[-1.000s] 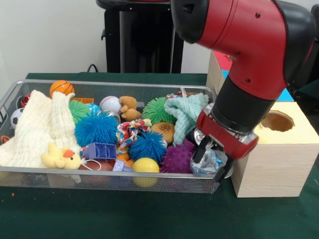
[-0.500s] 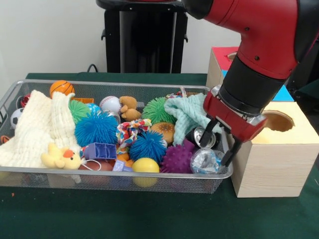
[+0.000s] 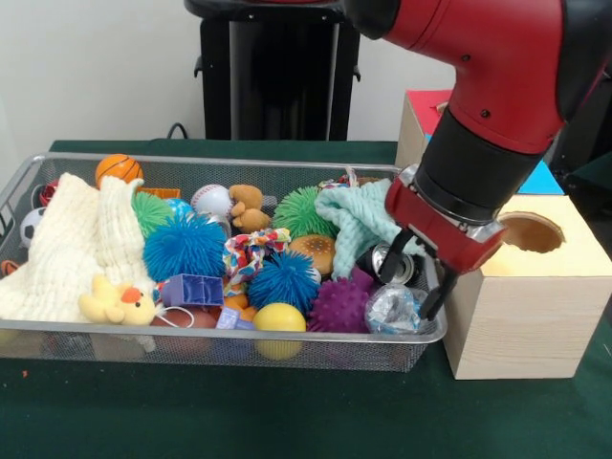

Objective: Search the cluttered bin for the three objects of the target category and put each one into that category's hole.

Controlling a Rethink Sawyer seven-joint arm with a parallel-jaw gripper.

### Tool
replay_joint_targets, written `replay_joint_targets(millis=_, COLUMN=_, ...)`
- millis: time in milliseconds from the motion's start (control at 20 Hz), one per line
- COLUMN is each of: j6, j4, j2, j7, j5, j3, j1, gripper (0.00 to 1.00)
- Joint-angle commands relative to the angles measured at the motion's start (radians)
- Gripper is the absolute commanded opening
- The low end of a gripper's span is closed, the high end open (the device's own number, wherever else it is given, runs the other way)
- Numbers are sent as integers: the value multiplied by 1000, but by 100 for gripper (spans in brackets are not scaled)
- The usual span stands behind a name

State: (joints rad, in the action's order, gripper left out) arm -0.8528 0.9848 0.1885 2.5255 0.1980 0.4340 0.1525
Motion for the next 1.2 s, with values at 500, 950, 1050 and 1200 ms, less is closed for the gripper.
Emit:
replay_joint_targets(millis=500, j6=60, j4=257, j2=-26, j7=5, j5=-35, j3=-143, j1=-46, gripper=100)
replay_joint_targets(millis=950, j6=155, j4=345, j2=-19, j7=-17, j5=0, j3=-245, j1=-67, gripper=100)
replay_joint_targets(millis=1050, j6=154, j4=340, j2=-18, j7=-10, j5=9, j3=-264, j1=-67, gripper=100)
replay_joint_targets(millis=1200, j6=155, j4=339, j2=-7, j7=-3, j5=17, j3=-289, j1=-69, gripper=100)
